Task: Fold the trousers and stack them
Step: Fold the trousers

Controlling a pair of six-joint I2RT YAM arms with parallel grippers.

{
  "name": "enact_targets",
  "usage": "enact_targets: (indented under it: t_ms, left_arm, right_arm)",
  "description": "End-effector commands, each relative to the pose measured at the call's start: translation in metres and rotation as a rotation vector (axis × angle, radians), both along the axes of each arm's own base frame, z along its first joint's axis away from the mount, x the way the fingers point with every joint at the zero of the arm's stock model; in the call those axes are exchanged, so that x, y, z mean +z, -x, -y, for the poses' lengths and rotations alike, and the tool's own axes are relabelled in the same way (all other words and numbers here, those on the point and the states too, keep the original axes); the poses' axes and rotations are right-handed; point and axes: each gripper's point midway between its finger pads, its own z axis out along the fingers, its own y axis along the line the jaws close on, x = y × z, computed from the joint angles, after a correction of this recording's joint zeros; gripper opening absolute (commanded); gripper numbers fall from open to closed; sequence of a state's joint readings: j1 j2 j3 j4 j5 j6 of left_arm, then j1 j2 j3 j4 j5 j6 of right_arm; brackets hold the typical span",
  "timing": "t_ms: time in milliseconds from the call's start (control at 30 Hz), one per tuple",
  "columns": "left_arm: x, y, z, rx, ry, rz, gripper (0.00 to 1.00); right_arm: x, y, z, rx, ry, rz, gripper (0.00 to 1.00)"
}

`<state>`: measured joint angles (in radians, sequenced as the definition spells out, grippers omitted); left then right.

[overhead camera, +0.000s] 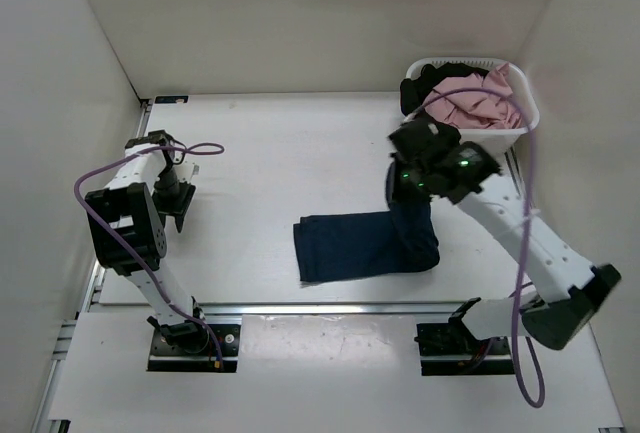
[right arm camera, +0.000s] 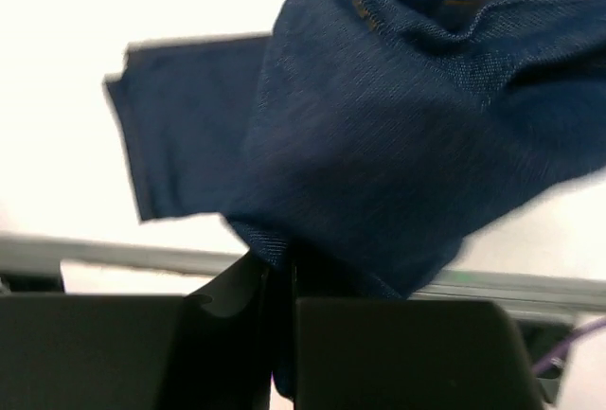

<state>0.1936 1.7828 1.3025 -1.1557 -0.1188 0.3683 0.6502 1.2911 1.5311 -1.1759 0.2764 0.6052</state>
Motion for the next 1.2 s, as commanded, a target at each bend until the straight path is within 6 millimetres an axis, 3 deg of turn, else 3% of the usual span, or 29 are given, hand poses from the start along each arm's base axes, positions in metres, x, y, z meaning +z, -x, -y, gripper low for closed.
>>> enact_targets:
  t_ms: [0,100,133,167,267,333,367,467,500,533,667,733,767,800,900,1000,1067,1100,1167]
  left_arm:
    - [0.015,-0.003,-0.004,0.0,0.002,0.056,0.57]
    - [0.013,0.0,-0.003,0.0,0.004,0.047,0.57]
    - [0.013,0.001,-0.005,0.009,0.003,0.047,0.57]
    - [0.013,0.001,-0.006,0.009,0.003,0.047,0.57]
    - [0.011,0.003,-0.003,0.009,0.014,0.04,0.57]
    - [0.011,0.003,-0.003,0.009,0.014,0.04,0.57]
    - [0.011,0.003,-0.003,0.009,0.014,0.04,0.57]
    - [0.011,0.003,-0.003,0.009,0.014,0.04,0.57]
    - [0.011,0.003,-0.003,0.009,0.014,0.04,0.57]
    - [0.011,0.003,-0.004,0.0,0.015,0.039,0.57]
    - [0.011,0.003,-0.004,0.0,0.015,0.039,0.57]
    - [0.011,0.003,-0.004,0.0,0.015,0.039,0.57]
    - [0.008,0.003,-0.004,0.0,0.017,0.03,0.57]
    - [0.008,0.003,-0.004,0.0,0.017,0.03,0.57]
    - [0.01,0.001,-0.004,0.0,0.015,0.038,0.57]
    - [0.013,-0.001,-0.005,0.0,0.014,0.041,0.57]
    - [0.017,-0.006,-0.006,-0.011,0.01,0.057,0.57]
    - [0.026,-0.013,-0.002,-0.022,0.016,0.088,0.57]
    - [0.039,-0.024,0.006,-0.083,0.031,0.134,0.57]
  right_arm:
    - [-0.043,0.01,-0.047,0.055,-0.018,-0.101,0.0]
    - [-0.069,0.019,-0.093,0.164,-0.046,-0.142,0.0]
    - [-0.058,0.017,-0.112,0.2,-0.069,-0.117,0.0]
    - [-0.067,0.014,-0.125,0.228,-0.042,-0.133,0.0]
    - [-0.056,0.011,-0.175,0.362,-0.039,-0.12,0.0]
    - [-0.062,0.013,-0.186,0.389,0.005,-0.155,0.0]
    - [-0.077,0.016,-0.197,0.407,0.029,-0.194,0.0]
    - [-0.096,0.022,-0.219,0.489,0.017,-0.258,0.0]
    - [-0.095,0.021,-0.227,0.519,0.004,-0.257,0.0]
    - [-0.11,0.027,-0.228,0.538,0.031,-0.322,0.0]
    - [-0.128,0.032,-0.236,0.589,0.051,-0.407,0.0]
    - [-0.131,0.042,-0.243,0.645,0.011,-0.45,0.08]
    - [-0.133,0.043,-0.25,0.67,-0.012,-0.456,0.17]
    - [-0.132,0.046,-0.251,0.689,-0.024,-0.466,0.37]
    - [-0.121,0.051,-0.27,0.803,-0.076,-0.41,0.63]
    - [-0.093,0.064,-0.293,0.955,-0.126,-0.286,0.76]
    - [-0.072,0.07,-0.297,1.027,-0.144,-0.212,0.78]
    - [-0.05,0.072,-0.298,1.044,-0.162,-0.141,0.78]
    - [-0.041,0.069,-0.289,1.008,-0.166,-0.091,0.81]
